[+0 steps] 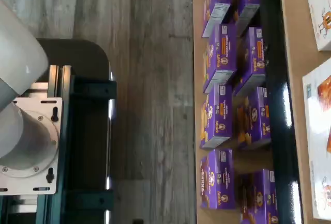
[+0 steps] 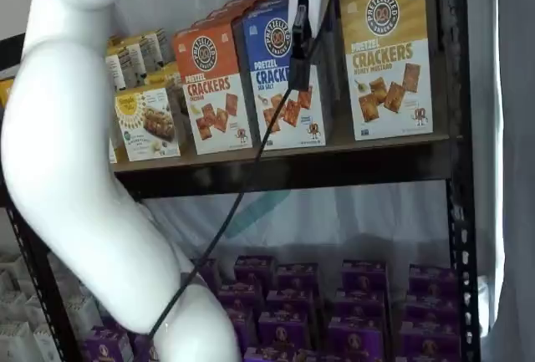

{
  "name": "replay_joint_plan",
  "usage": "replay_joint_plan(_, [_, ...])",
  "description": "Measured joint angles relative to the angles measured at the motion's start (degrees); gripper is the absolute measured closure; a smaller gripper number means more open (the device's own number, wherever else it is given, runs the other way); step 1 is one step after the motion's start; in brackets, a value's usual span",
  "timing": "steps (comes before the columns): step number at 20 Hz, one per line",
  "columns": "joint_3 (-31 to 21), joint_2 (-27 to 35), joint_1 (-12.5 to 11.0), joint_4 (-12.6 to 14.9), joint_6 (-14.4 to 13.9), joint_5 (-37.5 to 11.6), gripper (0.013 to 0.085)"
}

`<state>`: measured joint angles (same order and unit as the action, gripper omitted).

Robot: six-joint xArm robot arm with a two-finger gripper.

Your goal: Retrieve the yellow and white box located on the top shelf, the sixth one from the left

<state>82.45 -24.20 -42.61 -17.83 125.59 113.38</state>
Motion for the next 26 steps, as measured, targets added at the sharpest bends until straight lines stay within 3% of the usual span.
replay_joint_plan(1, [0.10, 0.07, 0.12, 0.30, -0.02, 0.15, 0.0130])
replay_joint_plan(3, [1.12, 0.81, 3.00, 5.73, -0.38, 2.21, 0.0130])
replay_joint_plan(4, [0.72, 0.51, 3.15, 6.26, -0.38, 2.24, 0.0130])
replay_joint_plan(9, [-1.59, -1.31, 1.94, 4.57, 0.07, 0.96, 0.0130])
replay_joint_plan(12, [-2.45, -2.18, 0.01, 1.37, 0.54, 0.04, 0.0130])
replay_joint_plan(19, [-3.60, -4.00, -7.35, -10.70, 1.71, -2.09, 0.0130])
replay_joint_plan(26, [-5.78, -5.80, -12.13, -20.30, 1.71, -6.09, 0.0130])
